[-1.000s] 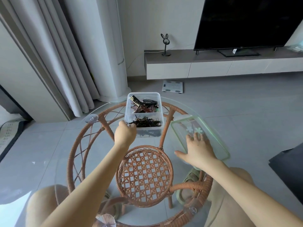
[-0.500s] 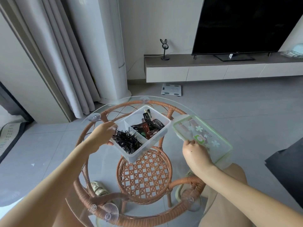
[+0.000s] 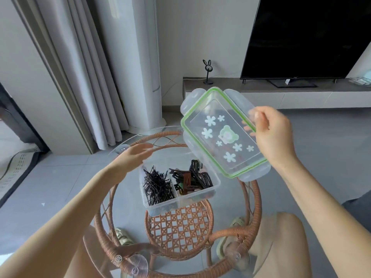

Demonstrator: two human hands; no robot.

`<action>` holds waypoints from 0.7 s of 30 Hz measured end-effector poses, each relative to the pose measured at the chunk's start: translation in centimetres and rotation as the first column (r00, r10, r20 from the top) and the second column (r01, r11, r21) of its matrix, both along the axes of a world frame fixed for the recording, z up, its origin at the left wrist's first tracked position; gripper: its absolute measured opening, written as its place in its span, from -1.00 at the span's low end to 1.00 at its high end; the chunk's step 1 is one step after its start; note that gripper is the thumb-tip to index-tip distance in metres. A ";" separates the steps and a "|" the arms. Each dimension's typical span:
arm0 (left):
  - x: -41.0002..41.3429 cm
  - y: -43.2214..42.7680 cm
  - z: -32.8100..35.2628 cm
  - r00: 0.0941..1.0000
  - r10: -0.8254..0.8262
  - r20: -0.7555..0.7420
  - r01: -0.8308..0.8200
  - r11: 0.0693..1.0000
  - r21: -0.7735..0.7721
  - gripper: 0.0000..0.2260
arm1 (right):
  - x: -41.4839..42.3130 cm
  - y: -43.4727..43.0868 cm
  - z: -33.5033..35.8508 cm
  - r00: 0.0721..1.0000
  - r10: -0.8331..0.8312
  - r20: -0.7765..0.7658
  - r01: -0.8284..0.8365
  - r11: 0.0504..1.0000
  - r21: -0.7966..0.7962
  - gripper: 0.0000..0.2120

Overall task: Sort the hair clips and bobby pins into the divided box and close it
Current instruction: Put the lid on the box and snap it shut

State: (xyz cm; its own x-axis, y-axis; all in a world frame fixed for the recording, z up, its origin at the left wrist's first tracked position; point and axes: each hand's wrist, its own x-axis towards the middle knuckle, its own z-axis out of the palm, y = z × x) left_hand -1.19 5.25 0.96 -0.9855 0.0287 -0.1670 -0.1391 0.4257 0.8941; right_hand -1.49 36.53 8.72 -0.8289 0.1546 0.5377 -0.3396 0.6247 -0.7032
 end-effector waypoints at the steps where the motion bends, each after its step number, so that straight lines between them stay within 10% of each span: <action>1: 0.2 0.3 1.0 1.000 0.024 -0.014 -0.022 0.990 0.137 -0.67 | -0.3 -0.5 0.5 0.995 0.082 0.060 -0.077 0.994 -0.078 -0.77; 4: 1.3 1.0 3.7 0.999 -0.033 0.010 0.024 0.871 0.492 -0.60 | -1.0 -2.3 1.2 0.925 0.283 0.254 -0.244 0.954 -0.177 -0.78; 10: 2.9 1.5 4.2 0.999 -0.009 -0.044 0.023 0.938 0.345 -0.96 | -2.6 -5.2 -1.0 0.817 0.413 0.403 -0.347 0.910 -0.228 -0.83; 16: 3.7 0.1 2.0 0.963 0.266 0.050 -0.253 0.818 0.516 -0.84 | -3.2 -3.3 -4.3 0.740 0.313 0.595 -0.320 0.942 -0.097 -0.55; 21: 4.1 0.0 3.2 0.952 0.261 -0.158 -0.131 0.817 0.562 -0.94 | -3.1 -2.7 -4.5 0.775 0.412 0.479 -0.289 0.905 -0.312 -0.88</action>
State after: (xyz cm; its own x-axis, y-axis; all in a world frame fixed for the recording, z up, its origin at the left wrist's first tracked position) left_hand 2.92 5.29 4.11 -0.9884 -0.1477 0.0359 0.0581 -0.1491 0.9871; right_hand -4.59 33.79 4.20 -0.9892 -0.1463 -0.0034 -0.0489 0.3527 -0.9344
